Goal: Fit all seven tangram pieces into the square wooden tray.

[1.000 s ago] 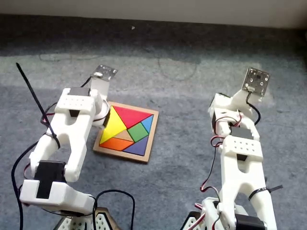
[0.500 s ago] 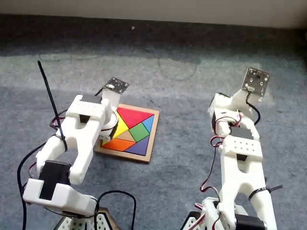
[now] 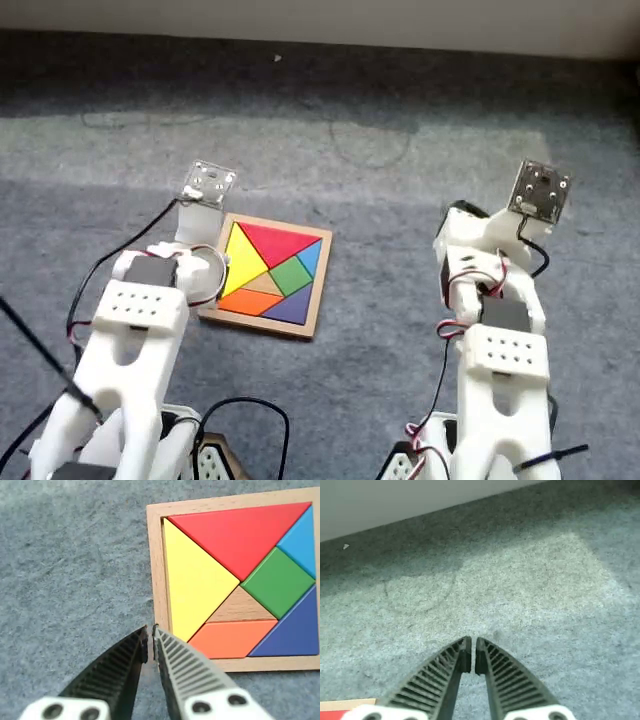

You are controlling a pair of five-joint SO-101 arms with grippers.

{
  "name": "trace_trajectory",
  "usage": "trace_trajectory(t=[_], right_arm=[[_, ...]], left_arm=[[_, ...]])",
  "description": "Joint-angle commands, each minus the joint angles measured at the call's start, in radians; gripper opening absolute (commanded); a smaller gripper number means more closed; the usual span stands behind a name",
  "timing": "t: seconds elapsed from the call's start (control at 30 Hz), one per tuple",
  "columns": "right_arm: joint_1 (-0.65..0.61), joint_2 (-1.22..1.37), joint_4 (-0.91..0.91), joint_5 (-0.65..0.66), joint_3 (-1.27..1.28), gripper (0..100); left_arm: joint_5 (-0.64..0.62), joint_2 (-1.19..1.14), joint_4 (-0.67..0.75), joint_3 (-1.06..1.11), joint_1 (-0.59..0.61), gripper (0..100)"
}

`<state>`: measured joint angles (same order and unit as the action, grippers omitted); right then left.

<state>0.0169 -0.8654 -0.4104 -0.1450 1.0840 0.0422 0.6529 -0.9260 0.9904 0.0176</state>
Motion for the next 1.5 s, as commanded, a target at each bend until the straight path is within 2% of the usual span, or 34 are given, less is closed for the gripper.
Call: trace_trajectory(t=[0.0,0.3,0.5,0.8,0.97,1.13,1.3,1.47], right_arm=[[-0.012,-0.196,-0.036,0.014,0.025,3.1],[-0.107,-0.456,-0.059,0.014,0.131,3.1],[-0.14,-0.579,-0.248,0.014,0.142,3.1],[-0.14,-0.809,-0.361,0.012,0.228,3.1],[-0.137,-0.986,-0.361,0.009,0.384,3.1],[-0.134,-0.969,-0.364,0.008,0.476,3.1],[-0.134,-0.974,-0.469,0.009,0.567,3.1],[-0.134,-0.974,-0.576,0.011,0.624,2.7]], left_arm=[[-0.058,0.168,0.023,0.048,0.042,5],[-0.071,0.536,0.072,0.231,0.085,2],[-0.071,0.797,0.069,0.341,0.085,2],[-0.071,1.141,-0.061,0.43,0.084,2],[-0.066,1.175,-0.086,0.452,0.081,2],[-0.064,1.17,-0.081,0.49,0.084,2],[-0.064,1.17,-0.086,0.641,0.091,2],[-0.066,1.168,-0.123,0.705,0.171,2]])
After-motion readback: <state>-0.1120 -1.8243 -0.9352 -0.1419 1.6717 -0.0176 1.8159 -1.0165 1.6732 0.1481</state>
